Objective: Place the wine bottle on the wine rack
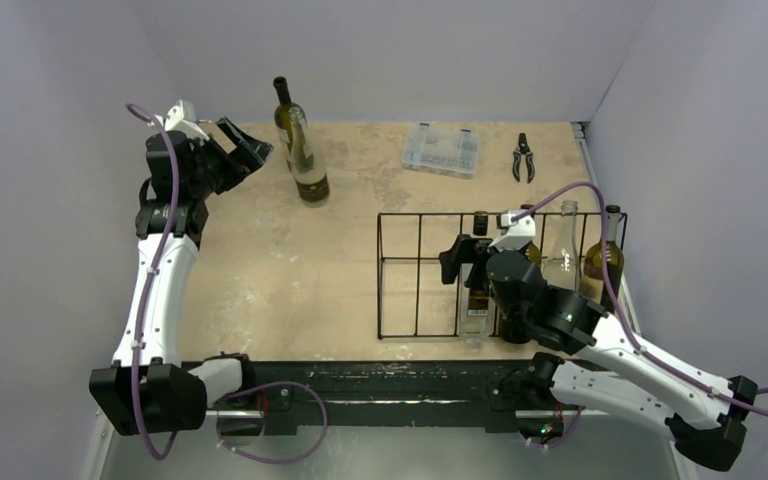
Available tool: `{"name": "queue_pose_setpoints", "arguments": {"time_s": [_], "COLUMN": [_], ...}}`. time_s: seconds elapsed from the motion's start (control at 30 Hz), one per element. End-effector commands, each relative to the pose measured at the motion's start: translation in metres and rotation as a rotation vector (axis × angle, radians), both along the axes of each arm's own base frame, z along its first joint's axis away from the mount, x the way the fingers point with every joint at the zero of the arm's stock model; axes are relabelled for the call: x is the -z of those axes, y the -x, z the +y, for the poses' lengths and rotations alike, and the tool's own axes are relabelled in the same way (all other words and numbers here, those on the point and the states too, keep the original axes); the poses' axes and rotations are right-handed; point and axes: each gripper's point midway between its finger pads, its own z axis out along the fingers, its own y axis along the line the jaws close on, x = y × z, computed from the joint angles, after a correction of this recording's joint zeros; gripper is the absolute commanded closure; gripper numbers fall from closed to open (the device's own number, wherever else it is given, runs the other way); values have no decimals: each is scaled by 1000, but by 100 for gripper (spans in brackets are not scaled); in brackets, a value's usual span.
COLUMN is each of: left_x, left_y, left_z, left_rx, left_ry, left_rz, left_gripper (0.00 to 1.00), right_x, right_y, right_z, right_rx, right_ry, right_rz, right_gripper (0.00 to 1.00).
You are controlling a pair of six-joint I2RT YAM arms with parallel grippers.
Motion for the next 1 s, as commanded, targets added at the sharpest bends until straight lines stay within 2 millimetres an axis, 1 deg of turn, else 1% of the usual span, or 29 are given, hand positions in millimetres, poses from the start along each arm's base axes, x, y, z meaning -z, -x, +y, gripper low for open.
{"name": "queue_pose_setpoints", "arguments": {"time_s": [0.0, 0.13, 0.23, 0.27, 0.37, 0.47, 0.53, 0.6, 0.67, 0.7, 0.77, 0.8, 0.9, 0.97], "left_x": [-8, -2, 3, 5, 18, 29, 34, 43, 49, 50, 45, 42, 43, 40], "left_y": [-10, -16, -19, -20, -20, -20, -20, -21, -23, -25, -31, -36, -57, -70], "left_z": [-18, -27, -40, -48, -64, -74, -80, -77, -70, -66, -65, -65, -58, -59], "left_rx": [102, 149, 204, 225, 263, 280, 286, 237, 175, 144, 130, 128, 92, 87], "left_ry": [59, 46, -6, -30, -106, -221, -299, -370, -392, -399, -414, -417, -452, -464], "left_rz": [-79, -105, -148, -162, -166, -193, -259, -299, -336, -361, -403, -401, -317, -301], "left_gripper": [7, 7, 6, 6, 6, 5, 4, 3, 1, 0, 0, 0, 0, 0], "right_x": [-15, -26, -27, -26, -26, -22, -22, -27, -33, -34, -36, -38, -40, -40], "right_y": [-7, -8, -3, -1, 8, 13, 17, 20, 23, 24, 27, 28, 29, 29], "right_z": [2, -1, 1, 1, 12, 14, 13, 13, 9, 7, 5, 4, 4, 5], "right_rx": [19, 1, -83, -105, -205, -241, -252, -270, -273, -270, -274, -277, -283, -290], "right_ry": [-41, -32, 22, 32, 5, -2, -15, -36, -57, -67, -87, -94, -97, -95], "right_rz": [-53, -111, -157, -164, -198, -202, -208, -236, -267, -278, -296, -304, -323, -324], "right_gripper": [1, 1, 1, 1, 1, 1, 1, 1, 1, 1, 1, 1, 1, 1]}}
